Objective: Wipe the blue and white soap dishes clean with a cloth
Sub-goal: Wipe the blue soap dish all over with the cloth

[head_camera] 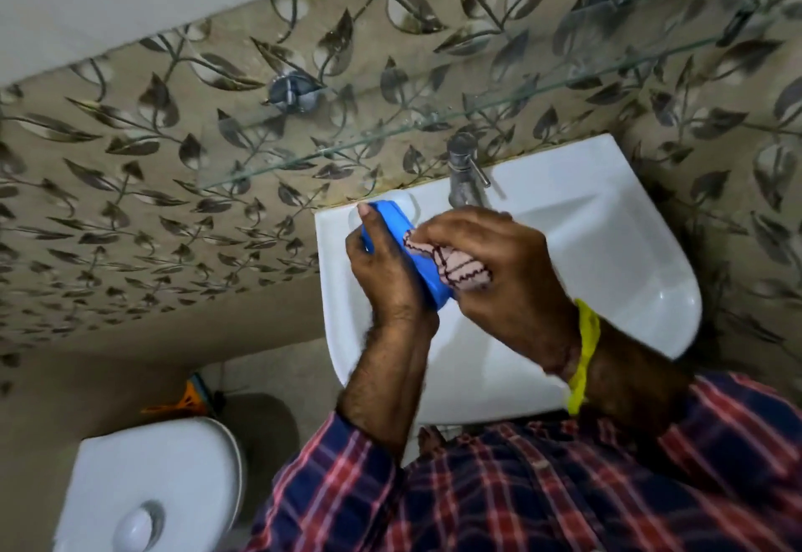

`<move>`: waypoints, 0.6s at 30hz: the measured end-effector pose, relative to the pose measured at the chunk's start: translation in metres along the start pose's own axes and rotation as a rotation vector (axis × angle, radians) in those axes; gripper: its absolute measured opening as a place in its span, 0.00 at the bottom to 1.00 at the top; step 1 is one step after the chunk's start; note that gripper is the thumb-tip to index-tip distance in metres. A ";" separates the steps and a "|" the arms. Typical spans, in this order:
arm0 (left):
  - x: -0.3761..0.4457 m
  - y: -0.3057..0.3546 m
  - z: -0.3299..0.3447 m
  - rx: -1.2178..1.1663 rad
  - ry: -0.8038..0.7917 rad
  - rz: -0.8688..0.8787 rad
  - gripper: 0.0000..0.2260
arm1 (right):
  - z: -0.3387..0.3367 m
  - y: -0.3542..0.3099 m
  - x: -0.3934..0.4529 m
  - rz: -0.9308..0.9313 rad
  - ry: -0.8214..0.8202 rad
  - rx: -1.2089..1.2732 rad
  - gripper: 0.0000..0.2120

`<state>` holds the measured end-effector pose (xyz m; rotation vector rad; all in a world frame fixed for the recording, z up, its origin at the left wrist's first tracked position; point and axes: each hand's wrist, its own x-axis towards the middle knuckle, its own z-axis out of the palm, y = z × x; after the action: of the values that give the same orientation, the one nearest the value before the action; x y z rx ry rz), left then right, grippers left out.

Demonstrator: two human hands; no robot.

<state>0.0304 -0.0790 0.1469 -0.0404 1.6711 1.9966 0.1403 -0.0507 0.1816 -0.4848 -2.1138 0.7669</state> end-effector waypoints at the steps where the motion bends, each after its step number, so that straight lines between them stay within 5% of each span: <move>1: -0.001 -0.001 0.000 -0.025 -0.003 -0.013 0.16 | 0.002 0.000 0.008 -0.005 -0.001 0.024 0.21; 7: 0.013 0.011 0.000 -0.014 0.066 -0.014 0.20 | -0.002 0.000 -0.020 -0.087 -0.006 -0.003 0.19; 13: 0.013 0.015 0.006 -0.157 -0.038 -0.295 0.32 | 0.003 0.003 -0.009 -0.098 0.000 0.040 0.22; 18: 0.001 0.016 0.012 -0.211 -0.003 -0.401 0.26 | 0.002 0.008 -0.016 -0.026 0.062 0.089 0.22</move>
<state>0.0267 -0.0692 0.1644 -0.4149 1.3184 1.8482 0.1491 -0.0548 0.1666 -0.4275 -2.0155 0.8168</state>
